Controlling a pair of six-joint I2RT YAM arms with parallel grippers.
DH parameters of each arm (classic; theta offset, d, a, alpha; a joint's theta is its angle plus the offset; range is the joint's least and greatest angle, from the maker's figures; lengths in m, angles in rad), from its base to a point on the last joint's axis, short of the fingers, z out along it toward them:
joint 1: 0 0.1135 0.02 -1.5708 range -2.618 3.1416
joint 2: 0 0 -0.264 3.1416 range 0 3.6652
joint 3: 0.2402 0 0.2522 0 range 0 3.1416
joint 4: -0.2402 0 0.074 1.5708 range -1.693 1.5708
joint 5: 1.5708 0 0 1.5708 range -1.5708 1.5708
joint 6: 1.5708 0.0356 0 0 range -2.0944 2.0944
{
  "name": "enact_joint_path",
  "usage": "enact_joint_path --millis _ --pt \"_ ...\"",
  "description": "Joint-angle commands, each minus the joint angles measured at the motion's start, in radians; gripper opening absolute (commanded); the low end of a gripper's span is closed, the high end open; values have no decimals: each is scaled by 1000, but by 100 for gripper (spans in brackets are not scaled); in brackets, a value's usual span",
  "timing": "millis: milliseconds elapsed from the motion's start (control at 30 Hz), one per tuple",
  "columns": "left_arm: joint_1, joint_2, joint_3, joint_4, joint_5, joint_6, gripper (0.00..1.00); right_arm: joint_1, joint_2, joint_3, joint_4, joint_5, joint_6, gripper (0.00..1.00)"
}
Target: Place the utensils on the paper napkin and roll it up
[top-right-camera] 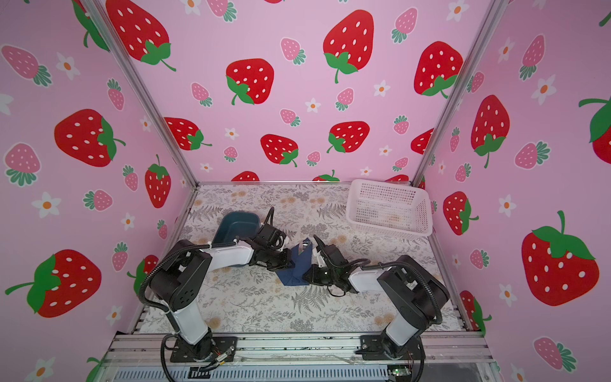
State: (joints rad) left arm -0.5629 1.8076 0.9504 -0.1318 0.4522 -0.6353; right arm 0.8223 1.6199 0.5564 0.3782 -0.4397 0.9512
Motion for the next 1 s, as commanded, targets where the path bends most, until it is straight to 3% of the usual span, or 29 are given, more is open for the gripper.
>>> enact_joint_path --millis 0,167,367,500,967 --pt "-3 4 35 -19 -11 6 1 7 22 28 -60 34 19 15" --pt "-3 3 40 -31 -9 4 1 9 42 19 -73 32 31 16" --pt "-3 1 41 -42 -6 -3 1 9 -47 18 -87 55 19 17" --pt "-4 -1 34 -33 1 -11 1 12 -65 26 -43 -2 7 18" --pt "-5 -20 28 -29 5 -12 4 43 45 39 -38 -15 -13 17"
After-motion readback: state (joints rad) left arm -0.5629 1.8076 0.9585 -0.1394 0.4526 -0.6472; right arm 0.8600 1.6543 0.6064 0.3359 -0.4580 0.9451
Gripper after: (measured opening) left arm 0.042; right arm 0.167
